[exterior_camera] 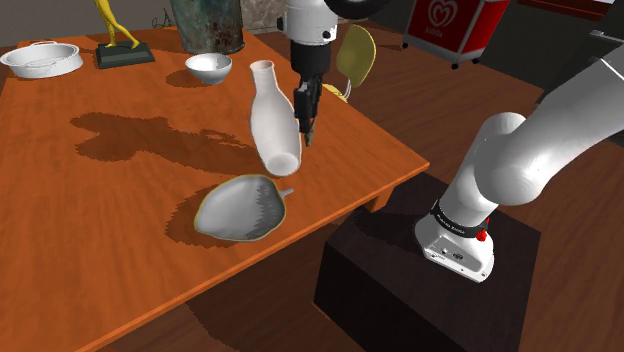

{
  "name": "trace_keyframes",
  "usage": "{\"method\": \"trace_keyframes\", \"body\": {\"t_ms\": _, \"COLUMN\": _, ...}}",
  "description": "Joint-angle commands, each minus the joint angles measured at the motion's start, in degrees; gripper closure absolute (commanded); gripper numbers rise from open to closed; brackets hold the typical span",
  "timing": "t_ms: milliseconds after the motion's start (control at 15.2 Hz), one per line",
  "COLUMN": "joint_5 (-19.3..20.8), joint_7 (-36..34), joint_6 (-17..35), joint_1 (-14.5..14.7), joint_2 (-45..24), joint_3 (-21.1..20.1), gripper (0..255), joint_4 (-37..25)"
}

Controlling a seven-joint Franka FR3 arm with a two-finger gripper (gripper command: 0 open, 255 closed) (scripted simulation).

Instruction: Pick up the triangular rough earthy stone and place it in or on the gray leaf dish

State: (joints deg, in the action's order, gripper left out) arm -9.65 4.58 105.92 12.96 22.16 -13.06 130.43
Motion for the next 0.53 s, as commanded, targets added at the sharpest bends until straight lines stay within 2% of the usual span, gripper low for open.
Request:
{"method": "trace_keyframes", "body": {"t_ms": 0, "joint_5": -0.4, "joint_7": -2.7, "joint_6": 0.2, "joint_1": 0.8, "joint_2": -2.1, "joint_3": -1.9, "gripper": 255, "joint_4": -2.3}}
{"method": "trace_keyframes", "body": {"t_ms": 462, "joint_5": 0.5, "joint_7": -12.8, "joint_6": 1.2, "joint_1": 3.4, "joint_2": -11.8, "joint_3": -8.5, "gripper": 255, "joint_4": -11.8}}
